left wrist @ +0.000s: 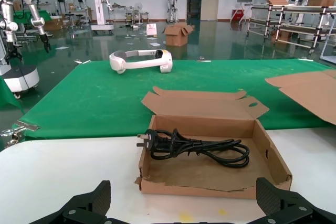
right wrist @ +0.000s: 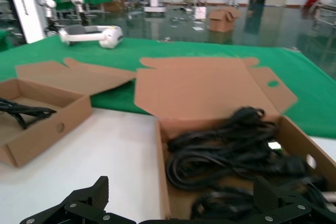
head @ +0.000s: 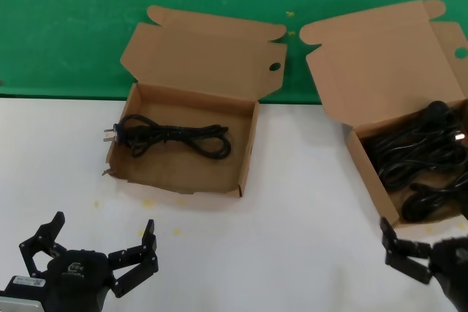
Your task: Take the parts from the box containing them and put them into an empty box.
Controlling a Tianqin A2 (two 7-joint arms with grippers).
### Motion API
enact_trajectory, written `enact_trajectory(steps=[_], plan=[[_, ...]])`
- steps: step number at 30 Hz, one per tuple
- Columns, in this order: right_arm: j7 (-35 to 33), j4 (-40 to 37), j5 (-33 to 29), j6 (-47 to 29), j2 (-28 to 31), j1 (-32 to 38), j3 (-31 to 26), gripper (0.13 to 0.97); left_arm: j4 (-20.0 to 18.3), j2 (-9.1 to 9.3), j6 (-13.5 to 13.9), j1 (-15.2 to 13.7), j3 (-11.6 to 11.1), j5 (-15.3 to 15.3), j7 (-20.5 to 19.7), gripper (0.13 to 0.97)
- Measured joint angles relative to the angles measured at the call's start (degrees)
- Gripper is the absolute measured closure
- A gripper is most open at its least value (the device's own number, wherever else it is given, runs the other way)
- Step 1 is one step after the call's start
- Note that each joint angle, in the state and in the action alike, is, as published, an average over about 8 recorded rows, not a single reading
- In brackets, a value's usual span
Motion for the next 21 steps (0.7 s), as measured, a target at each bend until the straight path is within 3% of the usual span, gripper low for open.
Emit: enact_trajectory(steps=[11, 21], plan=[[-0.99, 2.33, -0.86, 2.95, -3.63, -7.09, 4.63, 0.129, 0.00, 0.00, 0.00, 0.00, 0.00, 0.00, 0.00, 0.132], [-1.12, 2.62, -0.96, 3.31, -4.07, -7.93, 5.20, 0.129, 0.00, 0.00, 0.00, 0.00, 0.00, 0.00, 0.00, 0.132]])
